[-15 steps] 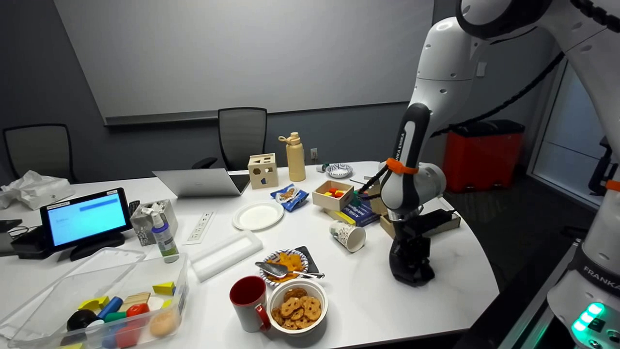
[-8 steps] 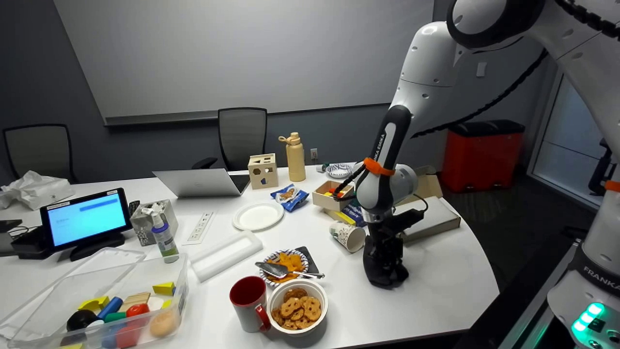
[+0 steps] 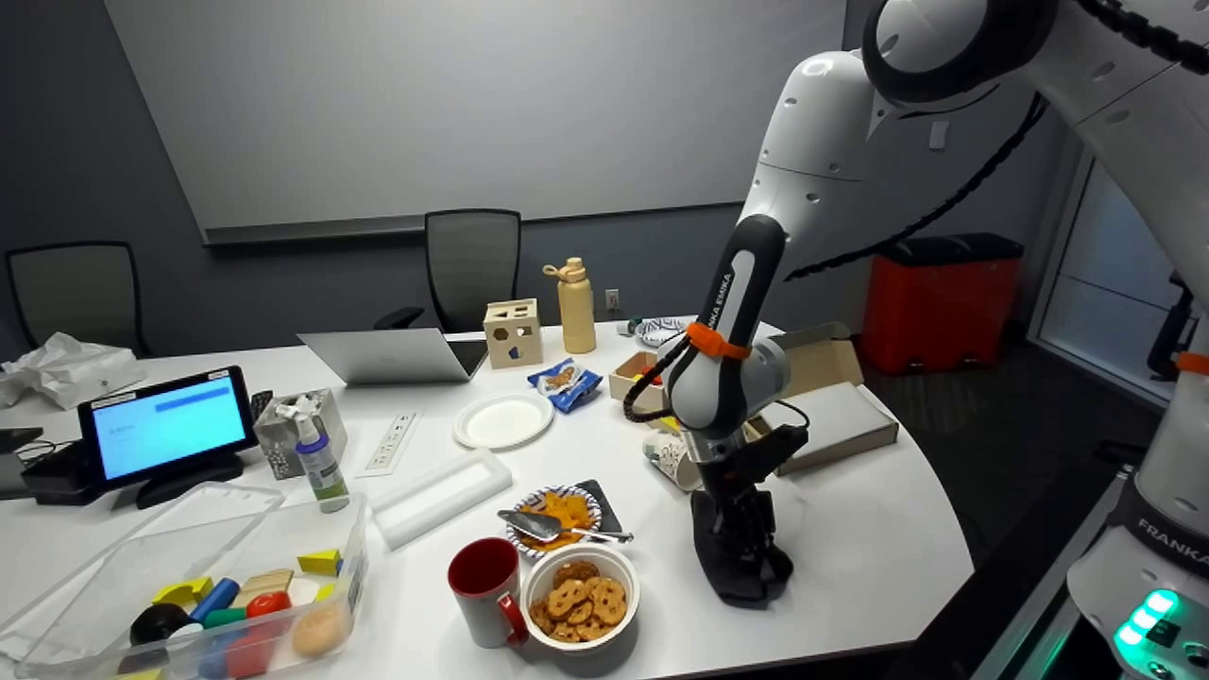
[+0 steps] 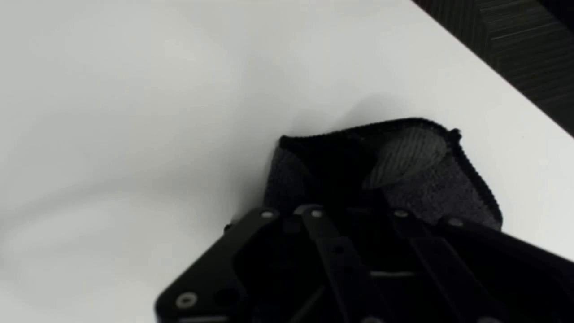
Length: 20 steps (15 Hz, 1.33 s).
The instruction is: Use the dark grey towel to wipe the table.
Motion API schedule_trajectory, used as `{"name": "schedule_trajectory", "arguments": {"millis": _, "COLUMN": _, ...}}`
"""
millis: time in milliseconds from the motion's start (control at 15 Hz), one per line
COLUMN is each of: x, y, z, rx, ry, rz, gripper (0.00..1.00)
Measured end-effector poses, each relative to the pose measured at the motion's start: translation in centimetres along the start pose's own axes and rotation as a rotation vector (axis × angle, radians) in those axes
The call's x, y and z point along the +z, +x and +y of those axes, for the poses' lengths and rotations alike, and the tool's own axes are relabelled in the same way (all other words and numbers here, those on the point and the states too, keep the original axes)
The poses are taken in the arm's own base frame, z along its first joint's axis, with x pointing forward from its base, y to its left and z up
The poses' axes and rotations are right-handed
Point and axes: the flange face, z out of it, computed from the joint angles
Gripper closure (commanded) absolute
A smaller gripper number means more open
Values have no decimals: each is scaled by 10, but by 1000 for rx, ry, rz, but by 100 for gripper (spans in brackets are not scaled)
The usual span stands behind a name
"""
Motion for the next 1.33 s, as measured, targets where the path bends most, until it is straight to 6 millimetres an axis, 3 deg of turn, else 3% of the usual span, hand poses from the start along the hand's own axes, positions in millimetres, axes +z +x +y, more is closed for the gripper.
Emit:
{"name": "schedule_trajectory", "arguments": {"millis": 200, "x": 10, "y": -11, "z": -8, "rx": 24, "ry": -17, "rz": -37, "gripper": 97}}
{"name": "schedule_trajectory", "arguments": {"millis": 467, "x": 29, "y": -40, "z": 4, "rx": 121, "ry": -26, "rz": -94, "gripper": 97}}
{"name": "schedule_trajectory", "arguments": {"millis": 933, "x": 54, "y": -98, "z": 59, "rx": 306, "ry": -30, "rz": -102, "gripper": 97}}
{"name": "schedule_trajectory", "arguments": {"millis": 1333, "x": 52, "y": -116, "z": 112, "rx": 424, "ry": 5, "rz": -52, "gripper": 97}}
